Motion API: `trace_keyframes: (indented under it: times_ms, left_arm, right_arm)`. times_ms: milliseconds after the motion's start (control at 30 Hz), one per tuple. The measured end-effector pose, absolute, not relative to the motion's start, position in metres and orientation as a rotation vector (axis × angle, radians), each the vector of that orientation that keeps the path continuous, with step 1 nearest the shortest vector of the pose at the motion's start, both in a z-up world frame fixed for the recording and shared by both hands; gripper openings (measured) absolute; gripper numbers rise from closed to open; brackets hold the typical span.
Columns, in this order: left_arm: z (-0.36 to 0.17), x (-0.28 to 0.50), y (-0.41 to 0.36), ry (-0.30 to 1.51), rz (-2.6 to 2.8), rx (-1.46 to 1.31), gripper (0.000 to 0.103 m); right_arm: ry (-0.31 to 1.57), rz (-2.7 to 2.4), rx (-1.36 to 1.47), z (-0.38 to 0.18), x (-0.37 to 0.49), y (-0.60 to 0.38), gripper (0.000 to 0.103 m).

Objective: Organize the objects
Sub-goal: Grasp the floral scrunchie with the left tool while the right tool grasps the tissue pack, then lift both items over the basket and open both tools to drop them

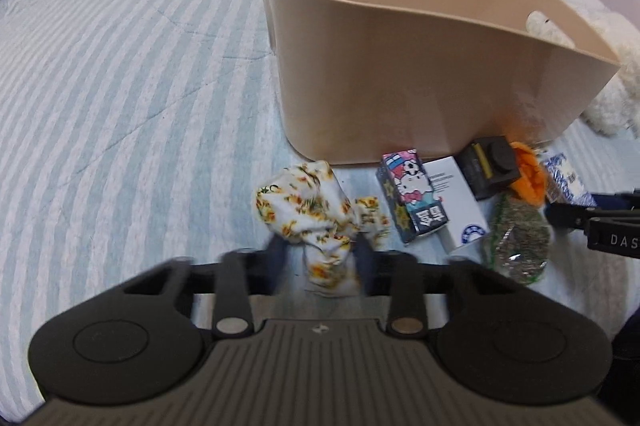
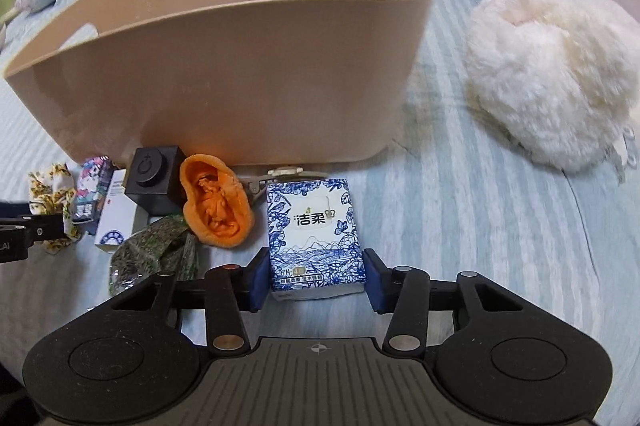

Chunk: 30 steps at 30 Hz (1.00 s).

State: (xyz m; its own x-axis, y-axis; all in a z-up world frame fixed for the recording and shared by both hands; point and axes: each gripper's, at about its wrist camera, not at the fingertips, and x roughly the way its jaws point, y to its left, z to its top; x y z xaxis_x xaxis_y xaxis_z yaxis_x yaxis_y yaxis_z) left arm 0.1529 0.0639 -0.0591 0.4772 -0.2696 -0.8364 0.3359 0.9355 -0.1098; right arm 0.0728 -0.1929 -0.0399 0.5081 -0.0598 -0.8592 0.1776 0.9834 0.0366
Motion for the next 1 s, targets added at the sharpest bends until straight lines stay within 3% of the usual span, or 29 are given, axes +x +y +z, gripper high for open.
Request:
trace_keyframes:
  times_ms: [67,167,600,800,1000]
  left_arm:
    - [-0.057,0.146,0.066,1.014,-0.368,0.053,0.011]
    - [-0.049,0.138,0.070,1.002,-0.357,0.056,0.008]
    - [0.031,0.099,0.070,0.810,-0.372,0.023,0.007]
    - [0.075,0.106,0.046,0.651,-0.357,0.033,0.007]
    - [0.083,0.132,0.020,0.602,-0.362,0.082,0.007]
  right_arm:
    - [1.018,-0.151,0.156,-0.036,0.068,-0.197,0.044]
    - [0.981,-0.161,0.181,-0.024,0.059,-0.201,0.044]
    - [0.748,-0.150,0.217,0.047,0.034,-0.209,0.044]
    - [0.654,-0.135,0.206,0.073,0.052,-0.206,0.044]
    - [0.622,-0.120,0.221,0.080,0.085,-0.208,0.044]
